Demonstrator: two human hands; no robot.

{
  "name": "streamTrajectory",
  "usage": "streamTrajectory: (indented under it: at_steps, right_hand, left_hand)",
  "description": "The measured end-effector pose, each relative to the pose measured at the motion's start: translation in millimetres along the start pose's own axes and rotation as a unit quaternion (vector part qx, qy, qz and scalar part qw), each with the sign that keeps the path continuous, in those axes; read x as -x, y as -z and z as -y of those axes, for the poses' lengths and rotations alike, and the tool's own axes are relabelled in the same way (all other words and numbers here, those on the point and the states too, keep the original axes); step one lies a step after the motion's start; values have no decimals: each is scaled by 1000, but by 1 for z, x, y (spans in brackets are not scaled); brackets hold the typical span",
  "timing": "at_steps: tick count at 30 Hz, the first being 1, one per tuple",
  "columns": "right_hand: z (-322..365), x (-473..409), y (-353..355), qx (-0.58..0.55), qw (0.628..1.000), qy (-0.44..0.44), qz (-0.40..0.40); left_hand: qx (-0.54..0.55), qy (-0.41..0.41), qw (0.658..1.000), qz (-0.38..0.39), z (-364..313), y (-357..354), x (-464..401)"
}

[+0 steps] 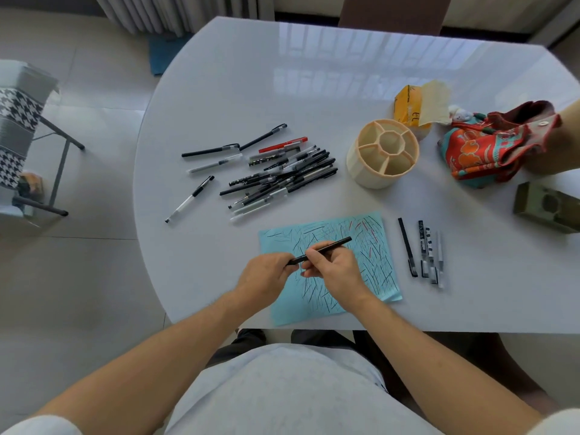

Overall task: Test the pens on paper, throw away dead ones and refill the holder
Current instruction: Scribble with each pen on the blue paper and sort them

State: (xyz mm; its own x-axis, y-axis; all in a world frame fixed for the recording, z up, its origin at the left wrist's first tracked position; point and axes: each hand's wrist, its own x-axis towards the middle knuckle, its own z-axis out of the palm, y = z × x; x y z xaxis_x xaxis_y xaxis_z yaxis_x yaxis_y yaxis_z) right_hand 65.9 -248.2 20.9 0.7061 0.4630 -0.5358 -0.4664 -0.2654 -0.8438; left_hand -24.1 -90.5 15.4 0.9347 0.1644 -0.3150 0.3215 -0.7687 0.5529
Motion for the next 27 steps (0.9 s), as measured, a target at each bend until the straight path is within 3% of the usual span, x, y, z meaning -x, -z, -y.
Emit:
streamTrajectory:
  at_steps: [6,9,11,13,17,21,23,27]
  right_hand:
    - [9,-8,23,63,997,-26,20]
    - [20,-24,72,125,990,-56,-41]
    - [25,-38,112,286,951,-64,-98]
    - [21,-48,144,448,881,-71,-137]
    - [6,-55,172,585,797,-88,-126]
    - [14,-59,173,599,784,-60,-150]
    - [25,-66,156,593,787,-4,-170]
    - [55,-101,82,567,809,141,-66]
  left_hand:
    - [84,-2,996,34,-5,-8,-6]
    - [79,-11,996,31,8,-12,-6]
    - [32,-15,999,13,22,-13,-1]
    - [-44,-40,998,14,33,-14,6]
    - [-116,-57,991,19,39,-14,14]
    - [-121,-38,992,24,41,-12,17]
    - [-122,-37,992,25,40,-10,17]
    - [-130,-22,991,28,38,-10,19]
